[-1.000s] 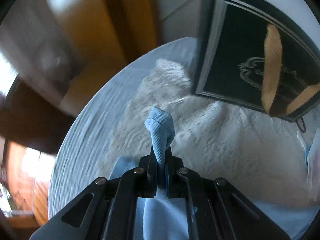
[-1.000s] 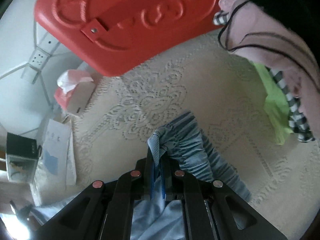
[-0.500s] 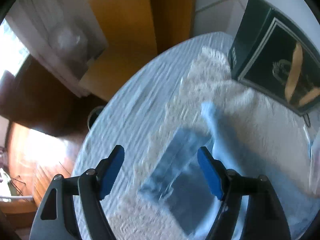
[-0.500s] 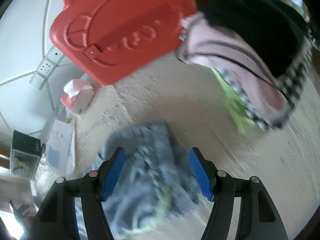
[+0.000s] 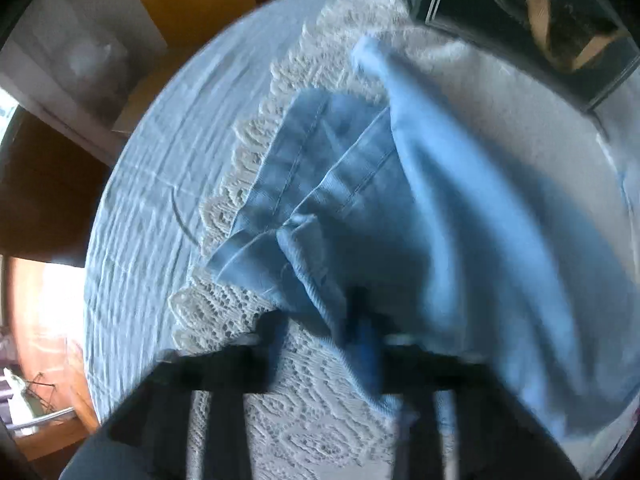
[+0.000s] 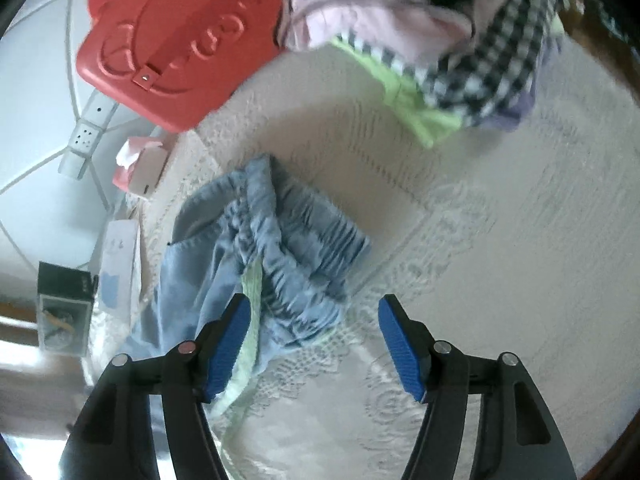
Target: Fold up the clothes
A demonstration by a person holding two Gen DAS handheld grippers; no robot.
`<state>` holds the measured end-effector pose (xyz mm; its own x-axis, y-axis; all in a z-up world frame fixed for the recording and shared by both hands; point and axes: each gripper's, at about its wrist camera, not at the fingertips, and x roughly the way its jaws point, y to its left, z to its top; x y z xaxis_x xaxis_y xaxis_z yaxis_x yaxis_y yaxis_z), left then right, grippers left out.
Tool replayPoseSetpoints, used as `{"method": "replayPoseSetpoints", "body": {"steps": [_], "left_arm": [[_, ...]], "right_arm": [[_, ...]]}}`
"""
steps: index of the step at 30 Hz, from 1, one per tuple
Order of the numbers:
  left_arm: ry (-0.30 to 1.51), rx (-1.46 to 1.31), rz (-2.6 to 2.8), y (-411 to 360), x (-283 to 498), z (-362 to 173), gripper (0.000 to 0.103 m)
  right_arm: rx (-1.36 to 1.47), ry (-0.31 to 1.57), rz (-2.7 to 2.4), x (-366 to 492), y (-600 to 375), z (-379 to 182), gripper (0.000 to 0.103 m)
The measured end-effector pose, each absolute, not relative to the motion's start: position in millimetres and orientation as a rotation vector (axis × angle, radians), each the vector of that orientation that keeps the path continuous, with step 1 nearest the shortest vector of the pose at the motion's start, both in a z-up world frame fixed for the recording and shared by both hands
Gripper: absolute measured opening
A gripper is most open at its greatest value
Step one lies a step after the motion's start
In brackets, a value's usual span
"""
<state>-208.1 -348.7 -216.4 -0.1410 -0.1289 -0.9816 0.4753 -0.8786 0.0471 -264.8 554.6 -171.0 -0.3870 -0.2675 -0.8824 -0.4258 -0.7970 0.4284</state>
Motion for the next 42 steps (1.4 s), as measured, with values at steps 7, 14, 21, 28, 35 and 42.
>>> {"method": "replayPoseSetpoints", "body": {"steps": [7, 14, 21, 28, 35, 42], "left_arm": [[0.555, 1.590, -2.054, -372.9, -167.2, -190.8, 0.010], [0.826, 1.413, -2.088, -415.5, -115.4, -156.6, 0.061], [0.533, 1.439, -2.216, -396.4, -161.9, -128.9, 0.061], [0.446, 1.650, -2.151, -388.5, -199.6, -200.2, 0.053], [0.426, 1.633, -2.133, -389.7, -193.5, -202.6, 0.005], [0.785, 1.402, -2.145, -426.0, -146.4, -170.0, 0.016]], "right_arm": [[-1.723, 0.788, 2.371, -269.6, 528.3, -179.0, 0.019], [-1.729, 0.839, 2.347, -252.0, 544.8, -180.3, 0.052], [-1.680, 0.809, 2.404, -249.4, 544.0, -157.4, 0.051], [-1.694, 0.819, 2.353, -253.4, 535.9, -175.1, 0.046], [-1.679, 0.807, 2.313, -257.8, 532.7, -193.6, 0.026], [-1.629, 0.852, 2.347, -246.5, 535.4, -184.0, 0.040]]}}
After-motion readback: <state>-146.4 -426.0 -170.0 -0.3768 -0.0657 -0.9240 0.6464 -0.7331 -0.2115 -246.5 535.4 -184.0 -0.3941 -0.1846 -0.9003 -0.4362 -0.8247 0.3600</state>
